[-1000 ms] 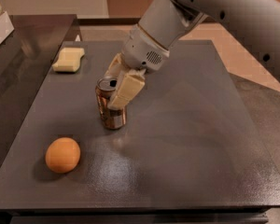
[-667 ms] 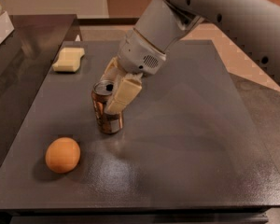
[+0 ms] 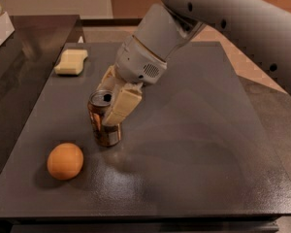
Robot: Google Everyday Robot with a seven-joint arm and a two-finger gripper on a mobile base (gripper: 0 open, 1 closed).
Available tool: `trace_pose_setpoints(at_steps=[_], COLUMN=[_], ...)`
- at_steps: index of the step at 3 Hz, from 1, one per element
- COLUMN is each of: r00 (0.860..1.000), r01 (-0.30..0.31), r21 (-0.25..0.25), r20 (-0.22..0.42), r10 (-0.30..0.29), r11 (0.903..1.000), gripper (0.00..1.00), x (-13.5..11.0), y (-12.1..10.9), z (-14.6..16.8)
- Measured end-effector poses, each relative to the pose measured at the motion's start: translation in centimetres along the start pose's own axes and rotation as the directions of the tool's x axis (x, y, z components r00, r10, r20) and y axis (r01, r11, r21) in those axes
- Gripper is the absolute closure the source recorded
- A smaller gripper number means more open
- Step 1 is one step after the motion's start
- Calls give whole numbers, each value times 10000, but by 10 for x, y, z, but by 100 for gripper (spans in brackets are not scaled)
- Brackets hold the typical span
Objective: Move orange can near orange
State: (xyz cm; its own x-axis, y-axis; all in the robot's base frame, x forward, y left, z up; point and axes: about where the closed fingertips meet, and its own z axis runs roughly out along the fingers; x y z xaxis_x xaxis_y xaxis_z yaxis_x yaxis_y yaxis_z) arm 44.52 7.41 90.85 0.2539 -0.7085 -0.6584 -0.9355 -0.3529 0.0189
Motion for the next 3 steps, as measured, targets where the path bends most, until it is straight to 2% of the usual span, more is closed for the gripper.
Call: trace_pose_setpoints(at_steps=[1, 2, 3], r00=[9999, 9995, 9995], r01=[104, 294, 295], r21=[-223, -378, -377], r20=[5, -62, -62], r10=[-104, -296, -297], r11=[9997, 9989, 9989], gripper=[13, 0, 0], x=[-2, -4, -4], y=[6, 11, 11], z=[9, 17, 17])
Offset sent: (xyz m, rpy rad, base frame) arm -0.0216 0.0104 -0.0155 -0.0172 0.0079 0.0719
